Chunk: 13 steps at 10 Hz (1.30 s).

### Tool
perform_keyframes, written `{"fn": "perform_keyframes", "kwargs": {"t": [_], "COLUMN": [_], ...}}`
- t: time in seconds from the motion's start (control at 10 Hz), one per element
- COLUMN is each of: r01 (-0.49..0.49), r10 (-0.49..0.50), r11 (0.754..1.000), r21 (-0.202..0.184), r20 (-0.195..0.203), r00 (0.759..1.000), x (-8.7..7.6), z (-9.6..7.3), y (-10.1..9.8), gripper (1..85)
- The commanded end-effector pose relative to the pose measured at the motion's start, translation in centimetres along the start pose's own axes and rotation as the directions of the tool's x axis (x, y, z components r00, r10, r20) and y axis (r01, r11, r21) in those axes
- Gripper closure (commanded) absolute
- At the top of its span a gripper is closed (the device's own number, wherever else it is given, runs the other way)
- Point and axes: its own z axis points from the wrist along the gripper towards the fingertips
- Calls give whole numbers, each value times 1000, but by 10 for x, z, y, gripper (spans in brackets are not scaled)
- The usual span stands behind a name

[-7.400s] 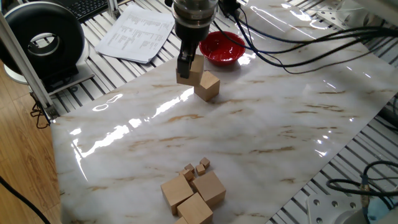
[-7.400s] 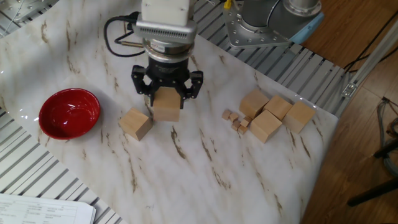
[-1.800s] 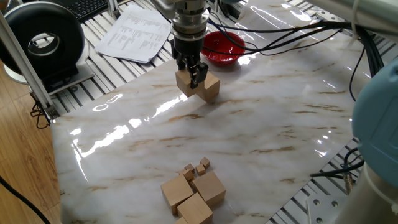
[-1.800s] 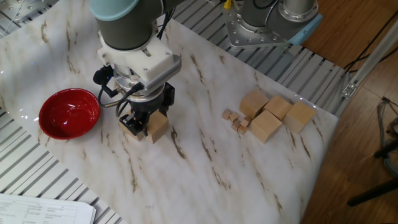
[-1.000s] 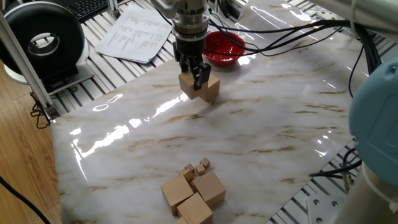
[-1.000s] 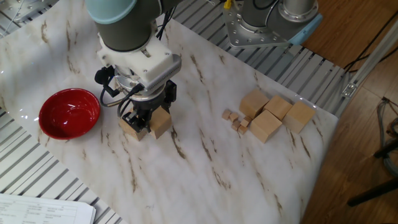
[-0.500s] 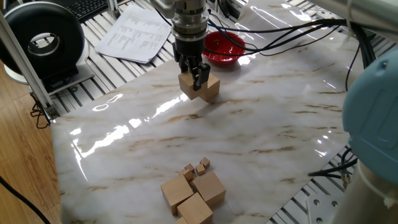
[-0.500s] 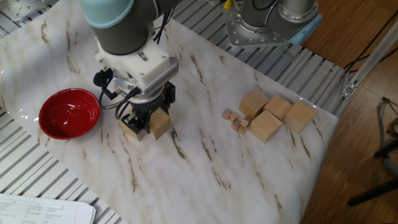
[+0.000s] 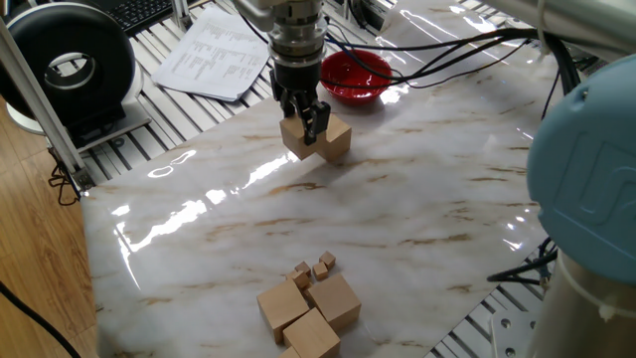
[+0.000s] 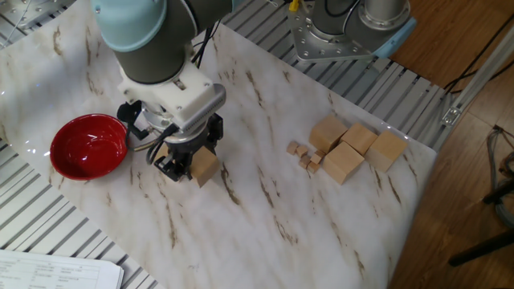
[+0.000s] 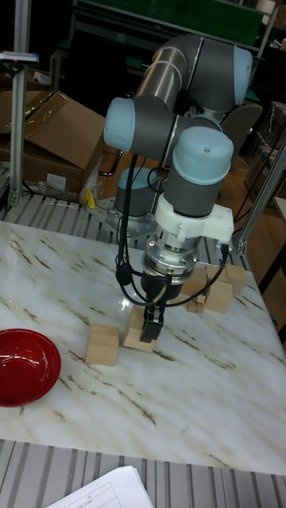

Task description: Stack the blocks into a pyramid shape

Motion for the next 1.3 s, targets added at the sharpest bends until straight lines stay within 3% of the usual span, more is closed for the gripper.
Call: {"fn": "perform_keyframes", "kwargs": {"t": [0.0,1.2], "r01": [28,44], "r10": [-28,-44], "r11": [1000,999], "r21": [-2,-12], "r20": [-4,37], "r00": [1000,998], "x": [0,12], "z": [1,17], "y": [-5,-9], "gripper": [847,847]}}
